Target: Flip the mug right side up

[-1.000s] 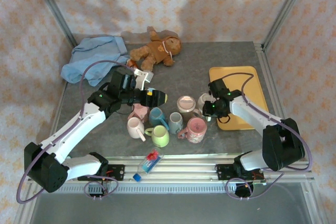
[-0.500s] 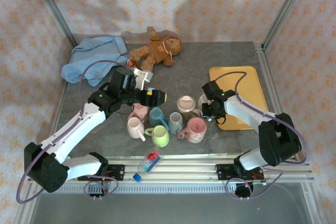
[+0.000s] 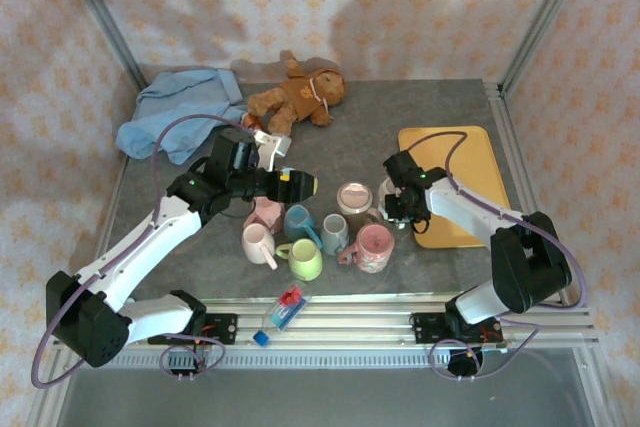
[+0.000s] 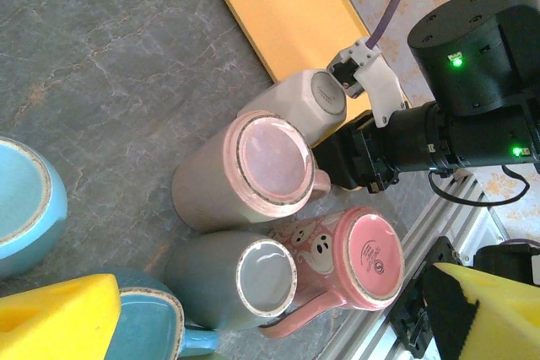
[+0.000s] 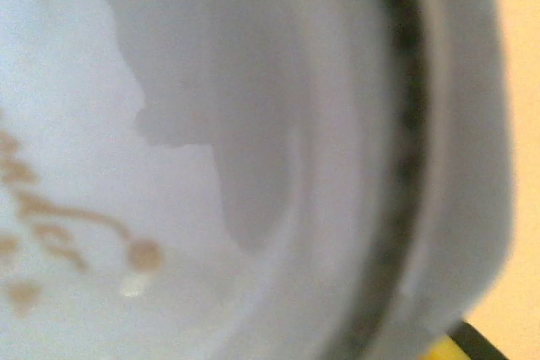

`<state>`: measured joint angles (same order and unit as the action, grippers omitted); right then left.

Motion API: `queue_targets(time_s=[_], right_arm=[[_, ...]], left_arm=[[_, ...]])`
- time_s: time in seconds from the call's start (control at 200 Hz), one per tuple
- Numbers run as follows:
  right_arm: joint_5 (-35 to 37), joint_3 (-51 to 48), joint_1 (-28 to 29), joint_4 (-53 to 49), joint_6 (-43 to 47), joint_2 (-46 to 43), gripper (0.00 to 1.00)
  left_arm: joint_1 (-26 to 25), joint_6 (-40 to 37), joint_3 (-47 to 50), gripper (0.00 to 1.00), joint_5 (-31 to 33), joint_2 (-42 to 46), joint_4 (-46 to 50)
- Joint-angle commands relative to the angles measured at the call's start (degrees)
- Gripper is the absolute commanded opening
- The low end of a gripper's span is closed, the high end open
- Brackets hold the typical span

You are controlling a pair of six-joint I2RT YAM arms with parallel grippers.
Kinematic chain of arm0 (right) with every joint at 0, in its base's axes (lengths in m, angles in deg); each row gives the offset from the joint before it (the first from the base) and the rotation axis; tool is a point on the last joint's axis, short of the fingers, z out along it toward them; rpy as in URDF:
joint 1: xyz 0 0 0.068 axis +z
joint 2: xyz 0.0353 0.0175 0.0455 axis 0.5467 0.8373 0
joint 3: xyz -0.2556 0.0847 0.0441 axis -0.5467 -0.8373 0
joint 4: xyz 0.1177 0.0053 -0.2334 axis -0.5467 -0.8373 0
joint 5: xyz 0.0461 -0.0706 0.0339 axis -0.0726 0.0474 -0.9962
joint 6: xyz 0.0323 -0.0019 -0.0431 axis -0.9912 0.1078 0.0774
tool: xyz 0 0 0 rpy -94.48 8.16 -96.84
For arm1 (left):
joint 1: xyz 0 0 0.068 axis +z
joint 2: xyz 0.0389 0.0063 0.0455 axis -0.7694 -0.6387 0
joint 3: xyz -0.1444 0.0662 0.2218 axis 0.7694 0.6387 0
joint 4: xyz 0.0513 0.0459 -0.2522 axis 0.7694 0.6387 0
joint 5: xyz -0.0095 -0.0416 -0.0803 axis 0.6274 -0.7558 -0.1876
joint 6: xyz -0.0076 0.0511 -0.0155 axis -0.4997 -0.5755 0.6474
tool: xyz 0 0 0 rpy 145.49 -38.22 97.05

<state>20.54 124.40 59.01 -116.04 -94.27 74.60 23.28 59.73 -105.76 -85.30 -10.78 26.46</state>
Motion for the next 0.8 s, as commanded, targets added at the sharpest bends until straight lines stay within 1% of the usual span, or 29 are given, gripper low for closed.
queue_targets(time_s=[0.0, 0.2, 0.31, 0.555, 0.796], right_arm=[[2.9, 1.4, 0.7, -2.2, 1.0, 0.4, 0.25], [2.5, 1.2, 0.8, -2.2, 1.8, 0.8, 0.21], [2.4, 1.6, 0.8, -2.5, 2.5, 0.9, 0.17], [1.6, 2.7, 0.8, -2.5, 2.3, -0.8, 0.00], [-0.7, 5.6, 0.8, -2.6, 0.5, -4.8, 0.00]], left_arm=[[-0.5, 0.6, -1.7, 0.93, 1.5, -0.3, -1.2], [-0.5, 0.6, -1.5, 0.93, 1.9, -0.3, -1.4], [-0.5, 0.6, -1.6, 0.93, 2.0, -0.3, -1.5], [-0.5, 1.7, -1.5, 0.92, 3.0, -0.1, -2.0], [-0.6, 5.3, -1.8, 0.90, 2.1, -0.8, -3.1]])
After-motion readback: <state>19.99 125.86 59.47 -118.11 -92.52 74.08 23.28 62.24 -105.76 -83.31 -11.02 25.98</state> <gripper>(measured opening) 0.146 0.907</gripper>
